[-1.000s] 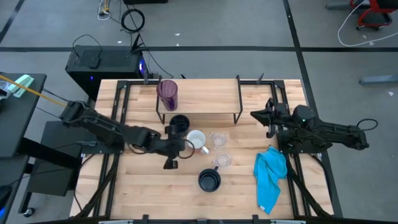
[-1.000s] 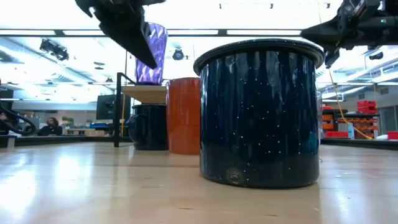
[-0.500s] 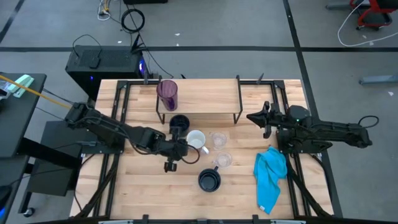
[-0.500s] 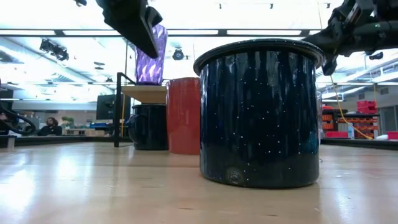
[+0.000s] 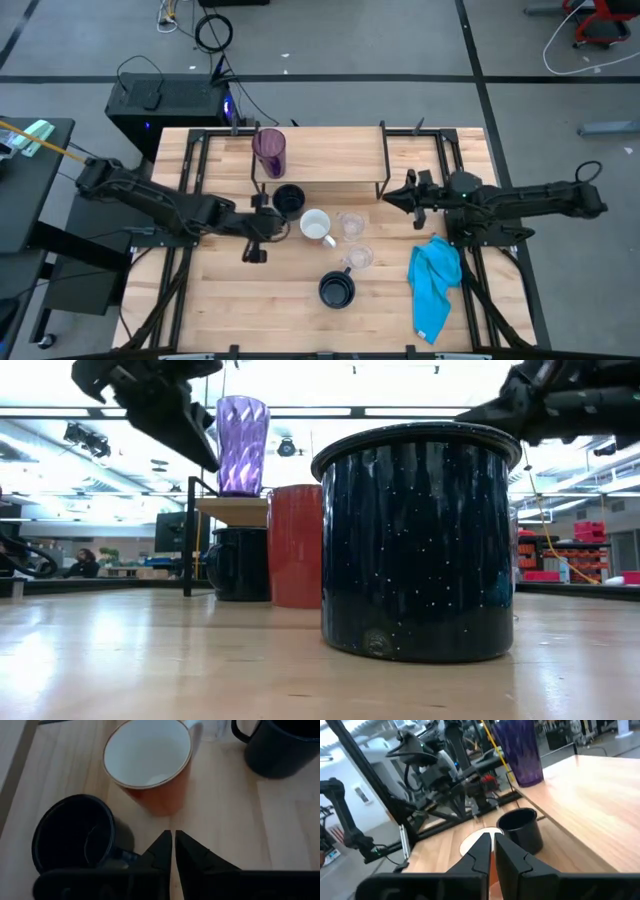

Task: Stack small to large cups/mugs on shelf
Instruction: Put the orange mug on the shelf

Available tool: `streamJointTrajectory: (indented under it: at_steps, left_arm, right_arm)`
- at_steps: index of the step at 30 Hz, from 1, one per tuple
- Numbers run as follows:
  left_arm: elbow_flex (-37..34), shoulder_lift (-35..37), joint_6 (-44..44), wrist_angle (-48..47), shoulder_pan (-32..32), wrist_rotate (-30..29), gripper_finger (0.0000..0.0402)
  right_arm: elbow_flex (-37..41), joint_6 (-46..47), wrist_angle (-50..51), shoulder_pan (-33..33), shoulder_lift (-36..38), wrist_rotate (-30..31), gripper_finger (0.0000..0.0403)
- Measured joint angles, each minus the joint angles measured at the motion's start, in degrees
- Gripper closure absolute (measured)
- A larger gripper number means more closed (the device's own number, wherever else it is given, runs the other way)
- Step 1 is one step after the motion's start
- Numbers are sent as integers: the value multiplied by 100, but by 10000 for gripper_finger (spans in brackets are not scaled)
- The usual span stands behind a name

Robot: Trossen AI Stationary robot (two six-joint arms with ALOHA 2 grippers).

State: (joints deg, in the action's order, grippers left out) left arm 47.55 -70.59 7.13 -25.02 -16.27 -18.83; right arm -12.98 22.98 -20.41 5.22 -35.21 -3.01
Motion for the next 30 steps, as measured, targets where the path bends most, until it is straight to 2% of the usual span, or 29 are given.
streamJointTrajectory:
  at_steps: [9, 18, 25, 30]
  left_arm:
    - [-772, 1020, 16, 709, -2, -4, 392]
    - [-1436, 2264, 151, 855, 2, -146, 383]
    - [-2258, 3223, 149, 1597, 4, -245, 395]
    - [-2488, 3763, 123, 1737, 9, -861, 382]
  right_arm:
    - [-1306, -623, 61, -191, -1449, -5, 373]
    - [-2493, -915, 627, -218, -2597, -1, 373]
    - [-3561, -1106, 1876, -323, -3556, -4, 373]
    - [-4397, -1457, 2826, -455, -4226, -7, 373]
